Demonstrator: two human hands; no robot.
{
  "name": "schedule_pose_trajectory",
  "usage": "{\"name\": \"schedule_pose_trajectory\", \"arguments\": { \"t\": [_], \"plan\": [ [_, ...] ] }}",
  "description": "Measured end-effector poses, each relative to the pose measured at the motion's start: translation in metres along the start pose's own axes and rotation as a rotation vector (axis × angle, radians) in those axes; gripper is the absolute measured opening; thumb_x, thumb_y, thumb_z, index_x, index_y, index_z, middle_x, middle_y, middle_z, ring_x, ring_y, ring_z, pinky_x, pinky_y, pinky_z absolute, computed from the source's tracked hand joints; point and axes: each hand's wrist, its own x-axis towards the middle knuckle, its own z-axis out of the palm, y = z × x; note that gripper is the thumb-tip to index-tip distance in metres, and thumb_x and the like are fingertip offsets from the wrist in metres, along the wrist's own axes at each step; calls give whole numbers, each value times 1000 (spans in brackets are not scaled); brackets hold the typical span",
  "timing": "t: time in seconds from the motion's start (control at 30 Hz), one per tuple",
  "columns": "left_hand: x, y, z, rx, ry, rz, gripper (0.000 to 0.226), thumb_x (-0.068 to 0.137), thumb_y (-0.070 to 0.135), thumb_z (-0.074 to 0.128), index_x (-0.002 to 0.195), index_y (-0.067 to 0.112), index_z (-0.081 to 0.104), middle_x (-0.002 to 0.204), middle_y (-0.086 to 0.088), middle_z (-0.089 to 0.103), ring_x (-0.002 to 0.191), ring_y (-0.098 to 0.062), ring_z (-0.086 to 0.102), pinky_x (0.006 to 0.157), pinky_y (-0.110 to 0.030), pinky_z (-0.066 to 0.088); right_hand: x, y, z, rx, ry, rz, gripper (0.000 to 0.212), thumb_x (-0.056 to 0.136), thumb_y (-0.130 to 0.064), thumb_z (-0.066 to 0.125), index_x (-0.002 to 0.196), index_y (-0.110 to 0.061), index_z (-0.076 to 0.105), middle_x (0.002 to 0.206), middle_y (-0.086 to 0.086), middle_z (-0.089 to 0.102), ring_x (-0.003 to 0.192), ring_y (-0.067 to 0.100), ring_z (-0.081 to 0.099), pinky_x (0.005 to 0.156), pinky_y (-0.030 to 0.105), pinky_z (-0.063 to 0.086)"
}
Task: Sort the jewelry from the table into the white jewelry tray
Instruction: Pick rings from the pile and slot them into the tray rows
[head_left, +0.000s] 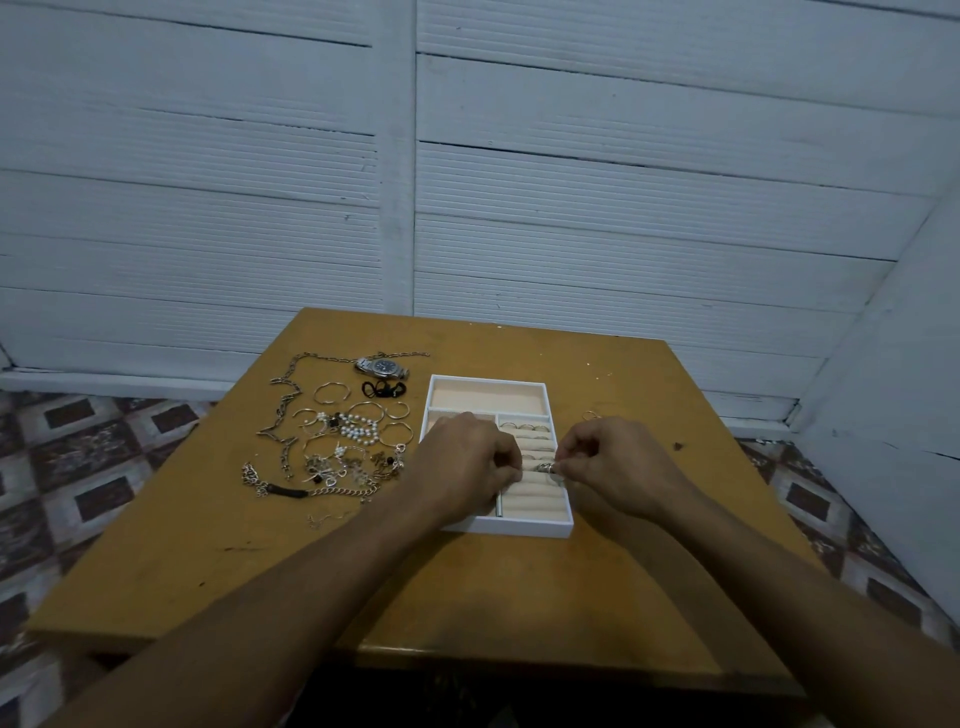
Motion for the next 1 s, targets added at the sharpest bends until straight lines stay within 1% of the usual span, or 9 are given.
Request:
{"name": "schedule_pose_trajectory", "arguments": {
  "t": [0.07,0.13,0.27,0.37,0.43,0.6,0.77,0.87,1.0],
  "plan": [
    [-1,1,-1,17,10,13,15,85,35,67,94,27,76,91,6,73,89,-13,57,72,-25,34,0,0,0,-1,1,-1,3,82,-26,73,79,-26,72,83,-8,68,77,7,60,63,23,46],
    [-3,2,-2,43,2,35,19,88,36,64,100,28,75,95,5,73,92,-15,56,73,-26,33,-1,0,1,3,0,4,4,82,-26,73,78,-27,72,83,-9,68,77,7,61,62,22,45],
    [-8,-1,-2,101,-21,112,25,92,36,57,111,28,72,104,5,73,92,-19,53,79,-33,40,-1,-2,2,0,-1,6,6,81,-26,73,76,-28,71,82,-9,69,77,7,62,67,29,53],
    [-10,-3,0,175,-50,167,27,96,35,50,115,30,69,109,5,71,92,-20,52,77,-35,39,0,-4,3,-6,-2,-1,6,82,-23,71,77,-26,71,82,-9,69,78,8,63,70,32,56],
    [-10,-2,0,189,-49,168,28,96,35,49,116,31,68,109,5,71,92,-20,52,78,-35,38,0,-5,4,-5,-10,0,7,83,-22,71,77,-26,70,85,-7,70,81,9,63,72,33,56],
    [-9,0,0,155,-10,141,25,95,35,53,113,29,70,106,6,72,91,-18,52,81,-35,38,0,-4,4,-3,-13,-11,12,83,-23,71,74,-31,67,89,-7,70,85,10,63,75,37,58],
    [-12,-1,2,181,0,173,28,92,34,50,110,28,71,107,6,71,92,-18,51,77,-34,36,1,-1,5,-8,2,-12,16,83,-21,69,72,-32,66,85,-9,69,82,11,64,74,37,58],
    [-16,0,3,182,3,172,37,84,37,45,106,27,73,99,4,68,90,-18,50,74,-33,34,1,-2,5,3,12,-19,15,83,-19,69,72,-30,67,83,-8,69,80,10,63,71,34,56],
    [-19,0,4,179,14,170,34,81,36,48,99,25,75,90,1,61,87,-19,49,72,-34,39,1,-1,9,26,38,-23,11,81,-20,70,74,-29,69,83,-7,71,80,11,64,70,34,56]
  ]
}}
